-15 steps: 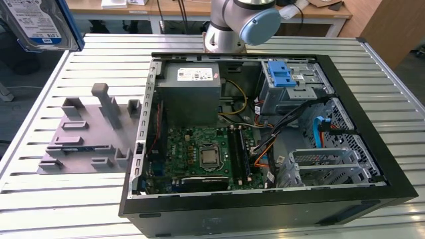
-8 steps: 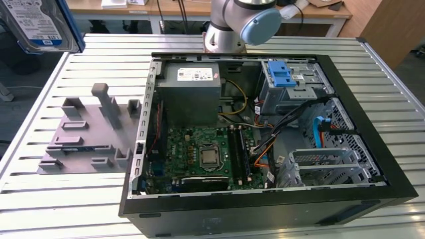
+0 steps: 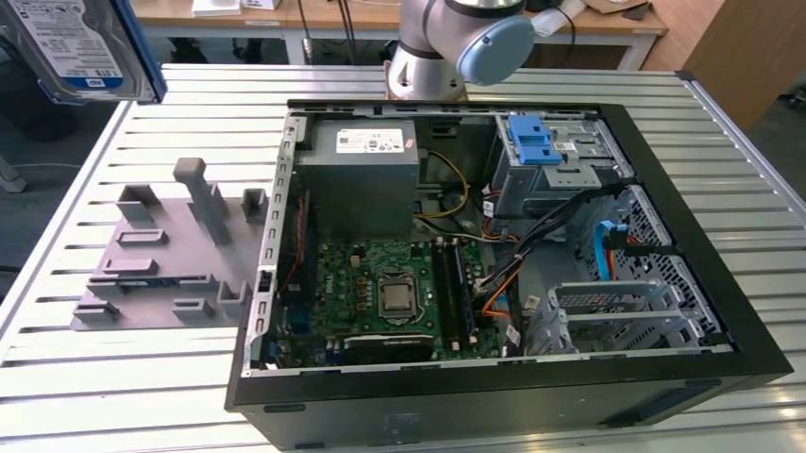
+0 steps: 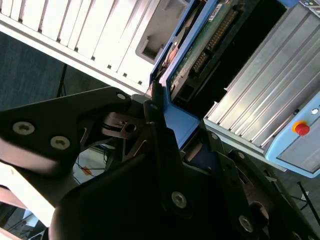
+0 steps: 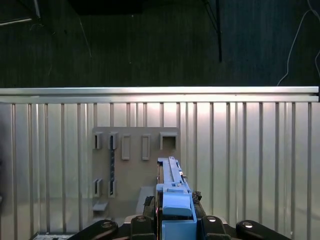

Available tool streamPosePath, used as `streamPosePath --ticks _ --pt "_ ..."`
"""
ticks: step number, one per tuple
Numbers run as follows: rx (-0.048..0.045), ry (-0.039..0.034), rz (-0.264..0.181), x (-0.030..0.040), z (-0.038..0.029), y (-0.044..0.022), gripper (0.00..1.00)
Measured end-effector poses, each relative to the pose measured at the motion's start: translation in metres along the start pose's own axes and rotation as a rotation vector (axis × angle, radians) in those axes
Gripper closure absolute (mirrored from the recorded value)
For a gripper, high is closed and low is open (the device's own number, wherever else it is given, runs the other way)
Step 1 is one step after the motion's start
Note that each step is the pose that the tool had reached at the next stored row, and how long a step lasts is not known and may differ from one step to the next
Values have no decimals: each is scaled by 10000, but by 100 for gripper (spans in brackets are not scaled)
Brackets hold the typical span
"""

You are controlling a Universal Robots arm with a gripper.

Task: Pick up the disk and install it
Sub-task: 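Pick up the disk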

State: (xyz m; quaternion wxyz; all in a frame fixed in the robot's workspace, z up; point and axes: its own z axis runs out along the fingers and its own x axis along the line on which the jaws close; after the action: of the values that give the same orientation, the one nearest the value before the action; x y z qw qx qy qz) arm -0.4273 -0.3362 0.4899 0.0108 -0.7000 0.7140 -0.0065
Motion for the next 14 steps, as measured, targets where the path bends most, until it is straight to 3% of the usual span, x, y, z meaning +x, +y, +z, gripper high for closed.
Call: streamPosePath --ticks 14 --pt "-1 0 0 94 3 -122 64"
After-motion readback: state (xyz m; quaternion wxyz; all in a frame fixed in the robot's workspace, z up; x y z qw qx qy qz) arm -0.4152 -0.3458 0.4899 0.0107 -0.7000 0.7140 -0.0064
